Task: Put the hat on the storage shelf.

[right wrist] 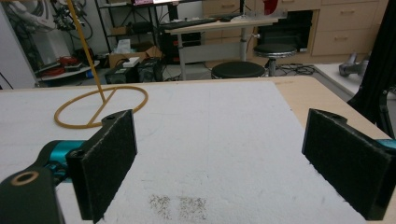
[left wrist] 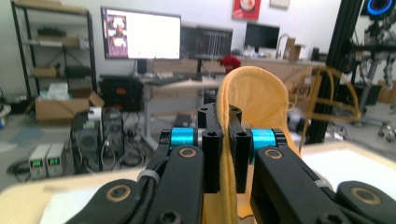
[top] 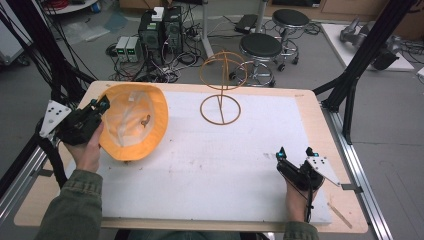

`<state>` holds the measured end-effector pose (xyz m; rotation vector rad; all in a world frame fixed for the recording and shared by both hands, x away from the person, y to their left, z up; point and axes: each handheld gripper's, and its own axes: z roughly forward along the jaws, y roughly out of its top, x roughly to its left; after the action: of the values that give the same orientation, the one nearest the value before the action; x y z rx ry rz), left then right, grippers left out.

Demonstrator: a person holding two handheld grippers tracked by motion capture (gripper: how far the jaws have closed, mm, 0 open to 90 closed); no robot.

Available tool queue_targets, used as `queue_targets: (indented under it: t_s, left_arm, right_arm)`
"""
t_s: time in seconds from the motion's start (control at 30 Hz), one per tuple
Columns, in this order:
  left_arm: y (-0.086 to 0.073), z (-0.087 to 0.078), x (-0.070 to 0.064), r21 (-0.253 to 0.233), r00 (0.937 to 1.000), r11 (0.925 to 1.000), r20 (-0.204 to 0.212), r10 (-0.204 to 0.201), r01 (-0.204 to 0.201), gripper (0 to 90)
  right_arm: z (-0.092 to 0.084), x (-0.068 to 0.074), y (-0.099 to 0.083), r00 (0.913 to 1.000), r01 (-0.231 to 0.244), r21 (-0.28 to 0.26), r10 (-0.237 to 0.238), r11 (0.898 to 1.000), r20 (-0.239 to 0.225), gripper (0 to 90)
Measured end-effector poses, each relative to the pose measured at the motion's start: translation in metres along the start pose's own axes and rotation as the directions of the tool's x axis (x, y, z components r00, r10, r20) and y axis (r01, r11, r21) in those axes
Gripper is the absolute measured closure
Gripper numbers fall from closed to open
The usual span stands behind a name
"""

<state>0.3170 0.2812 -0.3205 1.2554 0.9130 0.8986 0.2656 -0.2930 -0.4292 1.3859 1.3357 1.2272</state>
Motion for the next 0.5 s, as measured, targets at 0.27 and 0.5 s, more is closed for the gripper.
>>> queue_targets:
  t_s: [0.27, 0.5]
  left_arm:
    - [0.023, 0.029, -0.01, -0.106, 0.9992, 0.9936, -0.012, 0.037, -0.038, 87.0]
    - [0.036, 0.063, -0.018, -0.145, 0.9974, 0.987, -0.027, 0.066, -0.07, 87.0]
  right_arm:
    - [0.002, -0.001, 0.0, 1.0, 0.0, 0.0, 0.0, 1.0, -0.003, 9.0]
    - [0.002, 0.0, 0.0, 0.9999, 0.008, -0.002, -0.008, 1.0, -0.009, 9.0]
